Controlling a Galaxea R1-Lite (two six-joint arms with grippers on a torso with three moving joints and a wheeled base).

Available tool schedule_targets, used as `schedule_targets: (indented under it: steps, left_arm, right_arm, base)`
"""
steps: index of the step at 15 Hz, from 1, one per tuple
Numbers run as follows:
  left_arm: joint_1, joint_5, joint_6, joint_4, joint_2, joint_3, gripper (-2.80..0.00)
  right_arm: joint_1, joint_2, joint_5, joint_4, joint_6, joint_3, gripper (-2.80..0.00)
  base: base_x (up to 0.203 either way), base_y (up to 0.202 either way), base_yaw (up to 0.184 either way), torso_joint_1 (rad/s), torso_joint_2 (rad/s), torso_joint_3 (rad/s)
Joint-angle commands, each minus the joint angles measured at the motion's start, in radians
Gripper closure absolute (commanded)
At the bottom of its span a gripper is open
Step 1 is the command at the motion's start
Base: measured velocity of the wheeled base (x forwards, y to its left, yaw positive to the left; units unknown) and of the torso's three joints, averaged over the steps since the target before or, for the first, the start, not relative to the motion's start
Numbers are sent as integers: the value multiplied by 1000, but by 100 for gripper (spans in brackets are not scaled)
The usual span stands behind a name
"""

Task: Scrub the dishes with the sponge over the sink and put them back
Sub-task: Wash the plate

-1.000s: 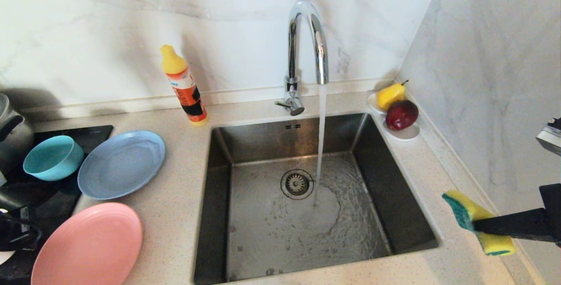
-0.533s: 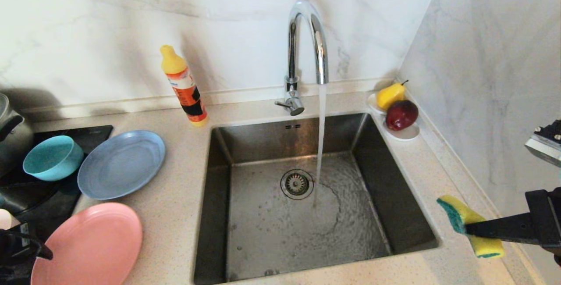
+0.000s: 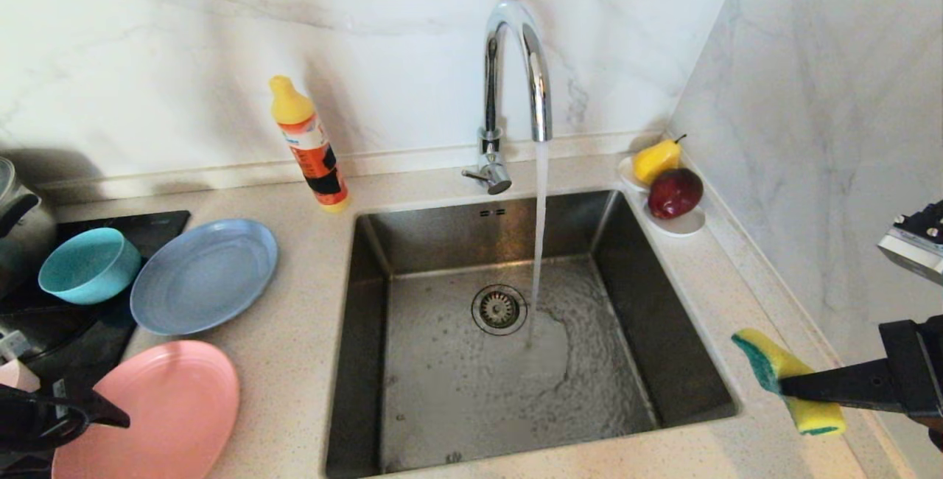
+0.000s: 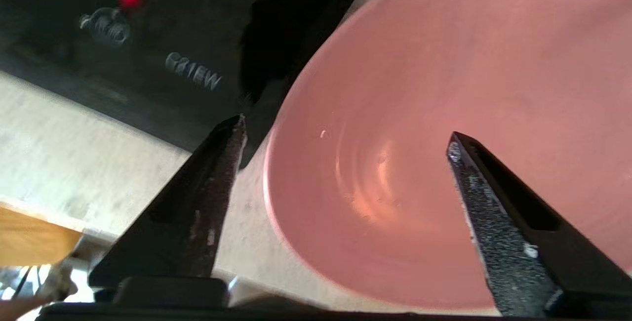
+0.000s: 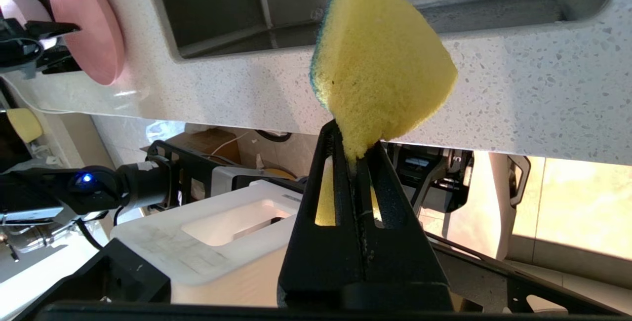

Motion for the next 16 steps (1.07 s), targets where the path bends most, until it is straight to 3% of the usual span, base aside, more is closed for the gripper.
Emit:
schedule_targets:
  steps: [1, 8, 16]
  left_arm:
    - [-1, -21, -1, -63, 2, 47, -280]
    - [-1, -173, -25, -136, -57, 92, -280]
    - [-7, -175, -30, -348, -33, 148, -280]
  right_arm:
    - [0, -8, 6, 3, 3, 1, 0]
    - [0, -13, 8, 3, 3, 6, 0]
    - [0, -8, 9, 3, 4, 9, 0]
  base:
    - [0, 0, 0, 0, 0, 0]
    - [0, 0, 0, 0, 0, 0]
    - [0, 0, 0, 0, 0, 0]
